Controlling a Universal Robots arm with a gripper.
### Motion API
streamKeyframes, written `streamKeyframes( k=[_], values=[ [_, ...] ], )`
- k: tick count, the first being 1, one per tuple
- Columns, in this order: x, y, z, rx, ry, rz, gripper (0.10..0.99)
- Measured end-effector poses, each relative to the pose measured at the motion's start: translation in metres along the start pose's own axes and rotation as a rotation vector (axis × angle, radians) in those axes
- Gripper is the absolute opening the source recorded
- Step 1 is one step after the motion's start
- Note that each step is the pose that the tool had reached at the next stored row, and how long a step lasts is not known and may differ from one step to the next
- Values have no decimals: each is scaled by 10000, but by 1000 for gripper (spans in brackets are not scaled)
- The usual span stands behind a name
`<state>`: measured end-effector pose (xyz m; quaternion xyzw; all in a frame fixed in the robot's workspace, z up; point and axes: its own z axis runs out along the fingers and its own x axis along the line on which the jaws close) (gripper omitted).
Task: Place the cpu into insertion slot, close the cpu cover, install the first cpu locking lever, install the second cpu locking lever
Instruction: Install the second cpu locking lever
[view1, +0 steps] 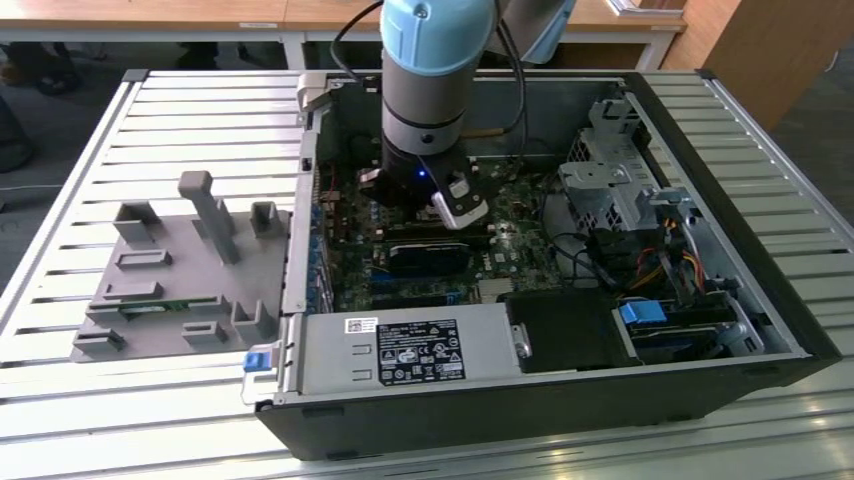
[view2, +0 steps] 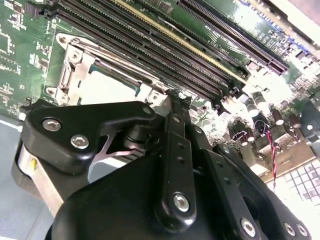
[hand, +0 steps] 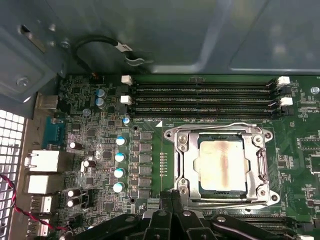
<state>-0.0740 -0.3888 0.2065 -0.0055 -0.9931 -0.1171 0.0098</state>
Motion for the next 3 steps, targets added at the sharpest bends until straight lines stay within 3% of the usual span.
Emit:
streamKeyframes(
  k=[3],
  values=[
    [0, 2, -6, -3, -1, -1, 106]
  ],
)
